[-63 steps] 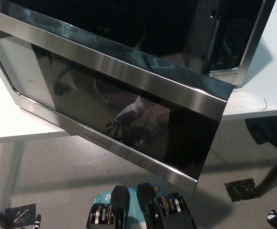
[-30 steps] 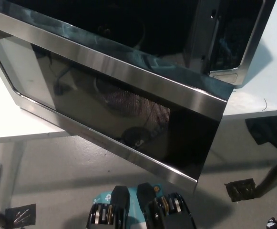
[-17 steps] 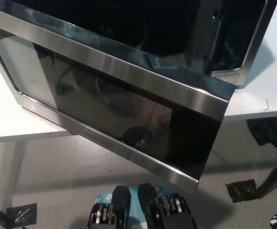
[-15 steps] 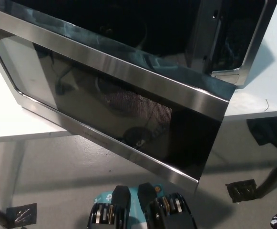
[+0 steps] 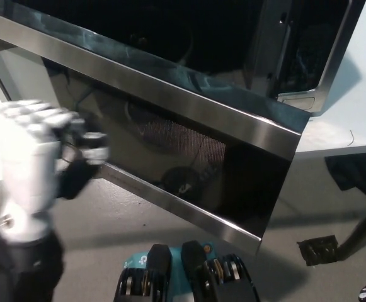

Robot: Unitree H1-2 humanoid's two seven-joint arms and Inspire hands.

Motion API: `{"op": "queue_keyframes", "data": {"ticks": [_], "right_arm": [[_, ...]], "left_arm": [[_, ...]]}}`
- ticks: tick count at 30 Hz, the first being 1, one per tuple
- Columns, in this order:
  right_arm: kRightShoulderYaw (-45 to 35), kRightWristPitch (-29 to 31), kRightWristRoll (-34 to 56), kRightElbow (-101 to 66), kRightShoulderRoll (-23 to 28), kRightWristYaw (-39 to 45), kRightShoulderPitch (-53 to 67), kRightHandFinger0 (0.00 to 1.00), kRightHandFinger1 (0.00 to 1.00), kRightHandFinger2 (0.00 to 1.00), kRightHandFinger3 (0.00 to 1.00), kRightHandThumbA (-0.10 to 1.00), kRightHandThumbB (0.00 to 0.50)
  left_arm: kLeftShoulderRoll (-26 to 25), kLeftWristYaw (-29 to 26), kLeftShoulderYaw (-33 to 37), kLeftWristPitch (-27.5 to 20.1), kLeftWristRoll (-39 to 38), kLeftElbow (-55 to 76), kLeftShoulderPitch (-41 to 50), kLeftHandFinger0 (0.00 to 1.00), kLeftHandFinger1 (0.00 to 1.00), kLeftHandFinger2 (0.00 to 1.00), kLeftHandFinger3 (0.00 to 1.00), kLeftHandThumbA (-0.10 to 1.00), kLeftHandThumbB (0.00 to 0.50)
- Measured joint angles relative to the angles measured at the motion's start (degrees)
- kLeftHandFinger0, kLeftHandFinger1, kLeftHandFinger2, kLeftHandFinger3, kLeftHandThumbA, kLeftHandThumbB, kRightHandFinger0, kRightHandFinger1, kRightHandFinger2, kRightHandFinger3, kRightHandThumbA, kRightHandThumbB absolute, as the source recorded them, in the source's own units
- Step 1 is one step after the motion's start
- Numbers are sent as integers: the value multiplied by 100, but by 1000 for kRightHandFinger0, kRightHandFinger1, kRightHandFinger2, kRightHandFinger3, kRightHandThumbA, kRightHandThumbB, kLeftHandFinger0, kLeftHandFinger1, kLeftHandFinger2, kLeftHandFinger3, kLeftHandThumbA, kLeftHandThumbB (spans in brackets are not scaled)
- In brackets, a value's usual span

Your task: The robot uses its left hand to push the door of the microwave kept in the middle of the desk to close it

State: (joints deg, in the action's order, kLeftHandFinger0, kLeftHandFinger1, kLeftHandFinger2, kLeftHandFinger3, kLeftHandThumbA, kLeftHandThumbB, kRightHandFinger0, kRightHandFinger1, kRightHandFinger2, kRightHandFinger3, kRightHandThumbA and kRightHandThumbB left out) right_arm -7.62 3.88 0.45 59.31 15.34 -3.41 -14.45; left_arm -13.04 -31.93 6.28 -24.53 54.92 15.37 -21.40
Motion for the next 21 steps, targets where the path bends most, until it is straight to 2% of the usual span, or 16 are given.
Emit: {"op": "queue_keyframes", "data": {"ticks": [7, 18, 21], "right_arm": [[1, -8, -4, -69, 14, -1, 6, 802, 923, 988, 993, 58, 0], [5, -22, -7, -90, 19, -2, 11, 802, 923, 988, 993, 58, 0], [5, -26, -7, -97, 20, -2, 13, 802, 923, 988, 993, 58, 0]], "left_arm": [[-21, -419, 765, -108, 671, -450, -424, 0, 0, 0, 0, -100, 500], [-143, -973, 1494, -180, 1286, -1085, -716, 0, 0, 0, 0, -97, 500], [-180, -1249, 1668, -186, 1514, -1599, -865, 0, 0, 0, 0, -39, 500]]}}
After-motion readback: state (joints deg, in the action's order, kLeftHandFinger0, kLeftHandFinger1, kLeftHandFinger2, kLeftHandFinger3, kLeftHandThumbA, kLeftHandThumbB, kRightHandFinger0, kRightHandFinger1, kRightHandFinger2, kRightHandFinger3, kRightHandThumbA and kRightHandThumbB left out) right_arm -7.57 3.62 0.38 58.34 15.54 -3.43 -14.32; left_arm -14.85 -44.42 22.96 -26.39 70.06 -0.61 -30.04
